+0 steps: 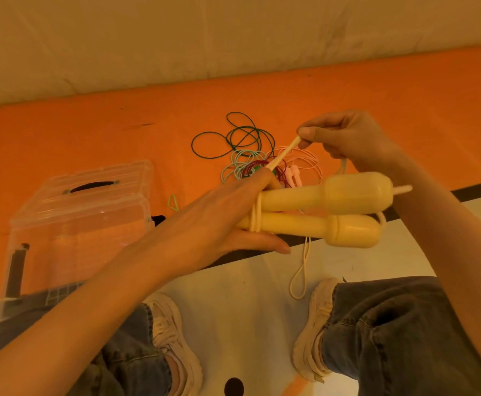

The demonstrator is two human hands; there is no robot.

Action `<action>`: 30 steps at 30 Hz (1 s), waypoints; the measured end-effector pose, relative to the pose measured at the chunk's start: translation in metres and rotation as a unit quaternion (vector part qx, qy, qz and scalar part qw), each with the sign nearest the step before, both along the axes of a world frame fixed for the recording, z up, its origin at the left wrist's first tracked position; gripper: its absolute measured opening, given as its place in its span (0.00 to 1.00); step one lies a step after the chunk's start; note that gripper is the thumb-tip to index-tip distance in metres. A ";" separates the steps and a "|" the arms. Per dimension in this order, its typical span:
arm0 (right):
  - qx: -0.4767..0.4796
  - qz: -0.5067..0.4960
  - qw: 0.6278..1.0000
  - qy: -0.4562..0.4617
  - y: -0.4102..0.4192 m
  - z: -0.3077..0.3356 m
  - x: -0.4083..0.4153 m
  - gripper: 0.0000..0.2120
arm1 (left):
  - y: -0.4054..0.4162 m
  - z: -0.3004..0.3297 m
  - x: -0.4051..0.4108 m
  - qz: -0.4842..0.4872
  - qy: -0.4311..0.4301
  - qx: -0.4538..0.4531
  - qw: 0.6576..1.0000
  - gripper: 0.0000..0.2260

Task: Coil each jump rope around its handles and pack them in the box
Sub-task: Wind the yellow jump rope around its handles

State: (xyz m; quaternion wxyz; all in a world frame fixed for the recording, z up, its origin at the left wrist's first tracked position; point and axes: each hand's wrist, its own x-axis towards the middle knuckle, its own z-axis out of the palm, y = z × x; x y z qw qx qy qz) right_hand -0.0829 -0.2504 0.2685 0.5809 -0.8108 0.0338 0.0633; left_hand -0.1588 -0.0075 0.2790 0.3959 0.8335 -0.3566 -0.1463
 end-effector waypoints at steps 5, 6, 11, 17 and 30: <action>0.007 0.050 0.998 -0.020 -0.005 0.003 -0.008 0.13 | -0.003 -0.005 -0.001 0.083 0.030 -0.138 0.987 0.18; 0.002 0.044 0.999 -0.018 -0.005 0.004 -0.009 0.08 | -0.003 -0.005 0.001 0.117 0.050 -0.172 0.977 0.18; -0.059 0.057 0.996 0.039 -0.005 0.006 -0.010 0.03 | -0.004 -0.005 0.010 0.246 0.087 -0.265 0.928 0.12; -0.097 0.164 0.979 0.066 -0.001 0.012 -0.021 0.11 | 0.008 -0.016 0.026 0.363 0.135 -0.265 0.883 0.15; -0.042 0.353 0.918 0.172 0.018 0.026 -0.040 0.08 | 0.011 -0.022 0.033 0.369 0.144 -0.245 0.885 0.14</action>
